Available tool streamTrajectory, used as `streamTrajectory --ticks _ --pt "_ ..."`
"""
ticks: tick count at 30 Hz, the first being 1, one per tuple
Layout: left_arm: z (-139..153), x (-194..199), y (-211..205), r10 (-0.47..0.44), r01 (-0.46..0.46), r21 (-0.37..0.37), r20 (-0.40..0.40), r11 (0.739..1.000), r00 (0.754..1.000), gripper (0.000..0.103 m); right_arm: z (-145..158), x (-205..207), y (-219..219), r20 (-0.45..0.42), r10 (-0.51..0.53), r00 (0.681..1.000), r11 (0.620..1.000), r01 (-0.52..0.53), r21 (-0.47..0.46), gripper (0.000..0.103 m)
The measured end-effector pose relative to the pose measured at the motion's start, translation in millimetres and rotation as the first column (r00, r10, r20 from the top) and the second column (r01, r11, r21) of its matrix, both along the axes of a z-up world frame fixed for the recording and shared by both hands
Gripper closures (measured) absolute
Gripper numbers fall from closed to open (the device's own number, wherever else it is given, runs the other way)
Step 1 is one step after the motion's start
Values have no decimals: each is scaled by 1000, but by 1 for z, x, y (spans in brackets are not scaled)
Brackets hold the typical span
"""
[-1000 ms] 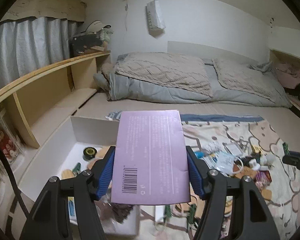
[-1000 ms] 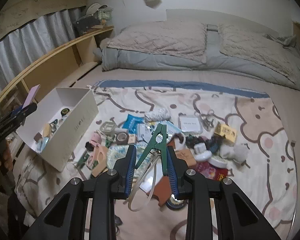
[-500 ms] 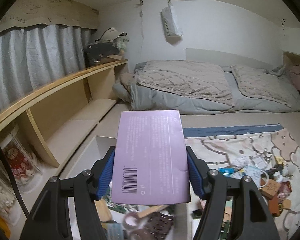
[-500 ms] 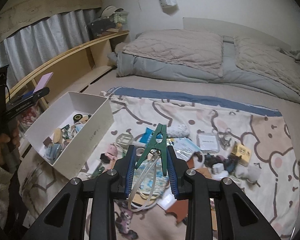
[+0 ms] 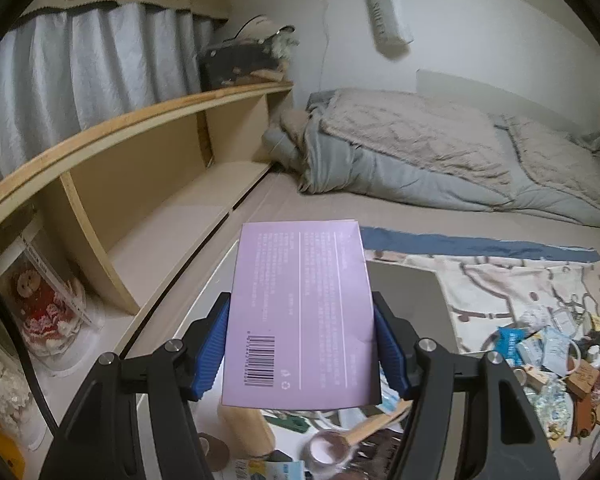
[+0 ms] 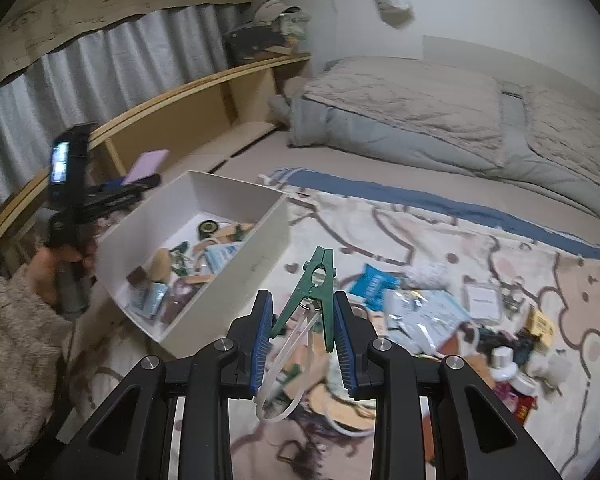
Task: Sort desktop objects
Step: 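Lower the left tool's lilac card into the white box while the right tool follows with the clothespin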
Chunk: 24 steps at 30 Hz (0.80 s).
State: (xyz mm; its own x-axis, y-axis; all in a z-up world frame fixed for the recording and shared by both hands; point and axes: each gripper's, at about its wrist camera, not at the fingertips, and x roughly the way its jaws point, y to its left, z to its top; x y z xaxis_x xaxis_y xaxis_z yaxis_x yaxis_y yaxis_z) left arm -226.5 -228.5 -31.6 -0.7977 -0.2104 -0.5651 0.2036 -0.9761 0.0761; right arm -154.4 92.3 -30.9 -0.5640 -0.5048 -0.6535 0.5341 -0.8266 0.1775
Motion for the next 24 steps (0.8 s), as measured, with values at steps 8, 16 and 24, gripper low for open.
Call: streamTrajectory --ticks 8,16,24 --pt "-15 -31 -20 80 -81 14 87 997 993 37 3 5 -37 7 70 998 998 -70 -3 72" --pt "-32 -59 -34 113 -118 21 158 993 981 37 6 8 -59 12 124 992 992 -124 -18 72" --pt "-53 -75 -49 131 -133 -2 221 991 966 37 -4 8 -80 44 165 985 986 -165 -9 72"
